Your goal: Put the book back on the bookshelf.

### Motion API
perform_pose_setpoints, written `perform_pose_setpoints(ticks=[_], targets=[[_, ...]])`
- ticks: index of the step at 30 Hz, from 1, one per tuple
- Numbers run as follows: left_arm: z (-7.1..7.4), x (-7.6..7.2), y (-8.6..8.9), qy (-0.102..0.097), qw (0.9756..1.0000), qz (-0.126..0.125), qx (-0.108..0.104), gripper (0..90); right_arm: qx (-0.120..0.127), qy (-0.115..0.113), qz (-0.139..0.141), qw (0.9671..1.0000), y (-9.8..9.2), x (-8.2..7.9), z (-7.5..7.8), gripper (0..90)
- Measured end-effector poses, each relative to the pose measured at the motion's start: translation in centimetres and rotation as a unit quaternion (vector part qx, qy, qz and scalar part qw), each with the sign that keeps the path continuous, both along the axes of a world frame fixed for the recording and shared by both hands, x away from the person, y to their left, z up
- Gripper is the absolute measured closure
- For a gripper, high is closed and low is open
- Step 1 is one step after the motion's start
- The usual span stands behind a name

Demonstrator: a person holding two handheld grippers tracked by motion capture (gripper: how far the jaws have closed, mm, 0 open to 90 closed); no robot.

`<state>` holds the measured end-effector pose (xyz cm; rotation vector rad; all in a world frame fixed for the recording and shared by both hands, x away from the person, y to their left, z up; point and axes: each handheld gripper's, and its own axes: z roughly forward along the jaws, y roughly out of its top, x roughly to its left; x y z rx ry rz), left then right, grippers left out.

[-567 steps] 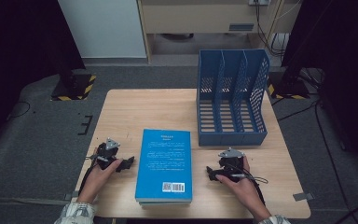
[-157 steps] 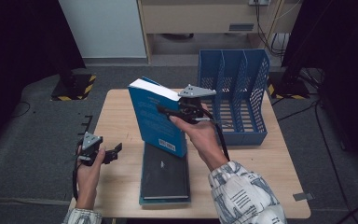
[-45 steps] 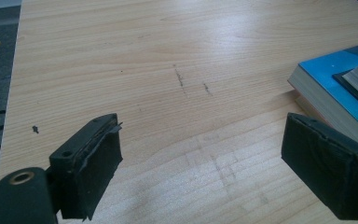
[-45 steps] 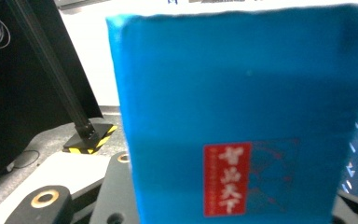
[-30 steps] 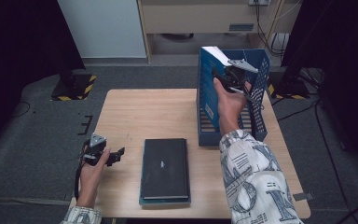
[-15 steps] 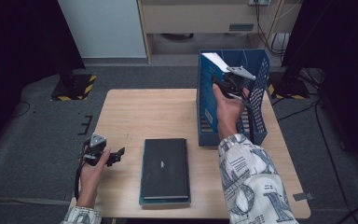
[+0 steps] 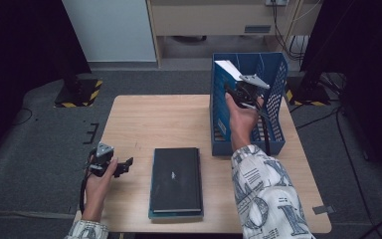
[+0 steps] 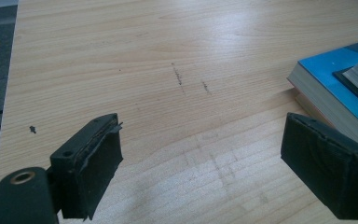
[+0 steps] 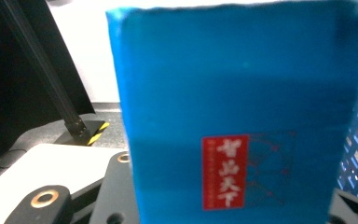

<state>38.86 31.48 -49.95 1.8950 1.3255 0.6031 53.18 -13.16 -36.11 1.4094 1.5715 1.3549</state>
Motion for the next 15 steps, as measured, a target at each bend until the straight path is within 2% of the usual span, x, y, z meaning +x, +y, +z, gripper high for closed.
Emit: perform_pose_setpoints(ticks=[4, 15], targets=[[0.0, 0.0, 0.0, -0.001, 1.0, 0.001, -0.001, 11.5, -0.001, 0.007, -0.001, 1.0, 0.0, -0.1, -0.7, 60.9], [-0.1, 0.0, 0.0, 0.003, 1.0, 0.002, -0.001, 11.5, 0.002, 0.008, -0.004, 1.0, 0.1, -0.2, -1.8, 60.8]])
